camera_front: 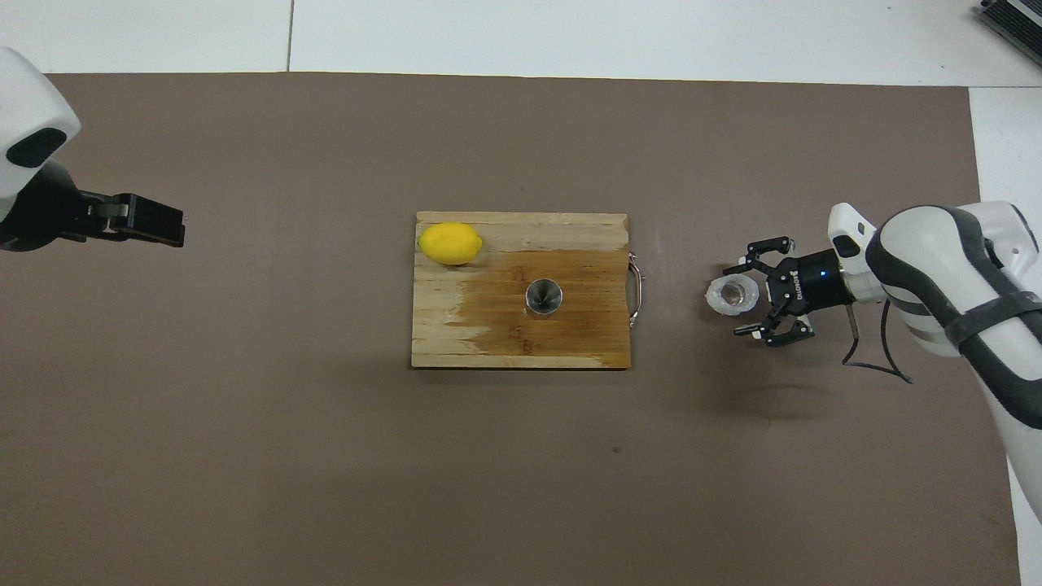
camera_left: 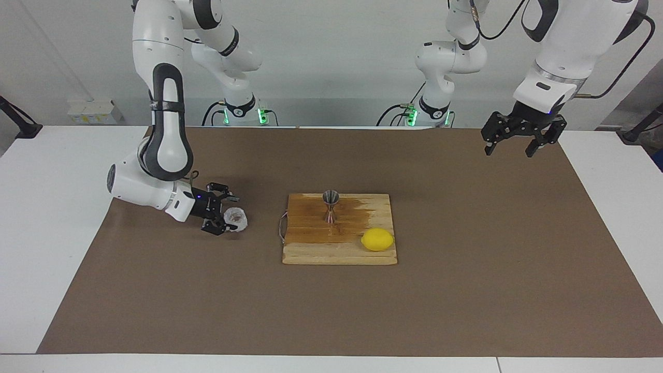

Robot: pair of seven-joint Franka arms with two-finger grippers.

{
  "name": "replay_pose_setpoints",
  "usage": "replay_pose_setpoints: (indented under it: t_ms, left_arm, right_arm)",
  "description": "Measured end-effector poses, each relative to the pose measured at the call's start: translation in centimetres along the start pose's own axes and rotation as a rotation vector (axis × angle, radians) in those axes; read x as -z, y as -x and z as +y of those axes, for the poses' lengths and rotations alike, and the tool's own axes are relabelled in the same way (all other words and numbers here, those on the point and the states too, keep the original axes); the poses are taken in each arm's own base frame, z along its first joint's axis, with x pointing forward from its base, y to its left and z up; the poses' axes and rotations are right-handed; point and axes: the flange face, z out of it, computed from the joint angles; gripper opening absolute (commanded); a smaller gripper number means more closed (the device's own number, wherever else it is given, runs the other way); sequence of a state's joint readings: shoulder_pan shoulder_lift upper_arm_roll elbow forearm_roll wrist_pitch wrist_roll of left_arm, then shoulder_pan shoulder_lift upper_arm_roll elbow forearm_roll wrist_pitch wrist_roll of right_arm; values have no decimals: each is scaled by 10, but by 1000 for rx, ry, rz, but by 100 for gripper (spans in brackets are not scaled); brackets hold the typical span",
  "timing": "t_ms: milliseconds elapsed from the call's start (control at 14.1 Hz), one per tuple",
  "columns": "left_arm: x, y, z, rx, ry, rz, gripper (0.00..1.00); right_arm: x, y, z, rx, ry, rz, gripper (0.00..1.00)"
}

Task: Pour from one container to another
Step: 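Grasp the small white cup with the right gripper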

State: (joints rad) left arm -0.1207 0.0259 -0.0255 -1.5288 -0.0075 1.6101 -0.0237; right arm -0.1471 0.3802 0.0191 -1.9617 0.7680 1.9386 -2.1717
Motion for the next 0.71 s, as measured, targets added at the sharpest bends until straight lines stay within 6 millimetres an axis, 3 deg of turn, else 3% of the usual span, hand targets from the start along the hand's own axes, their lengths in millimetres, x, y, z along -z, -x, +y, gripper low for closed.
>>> replay_pose_setpoints:
  t_ms: [213,356,427,569,711]
  left_arm:
    - [0,6,0,-3,-1,-20,100]
    - [1,9,-3,3,-1,-30,100]
    - [1,10,-5,6,-2,-34,100]
    - [0,10,-6,7,-2,-36,100]
    - [-1,11,-6,7,-2,-37,100]
  right_arm:
    - [-8,5,-1,44,29,-12,68]
    - [-14,6,-1,52,39,-25,22]
    - [-16,5,-1,55,38,-29,11]
    - [-18,1,1,62,42,-34,0]
    - [-18,-5,4,61,49,-38,0]
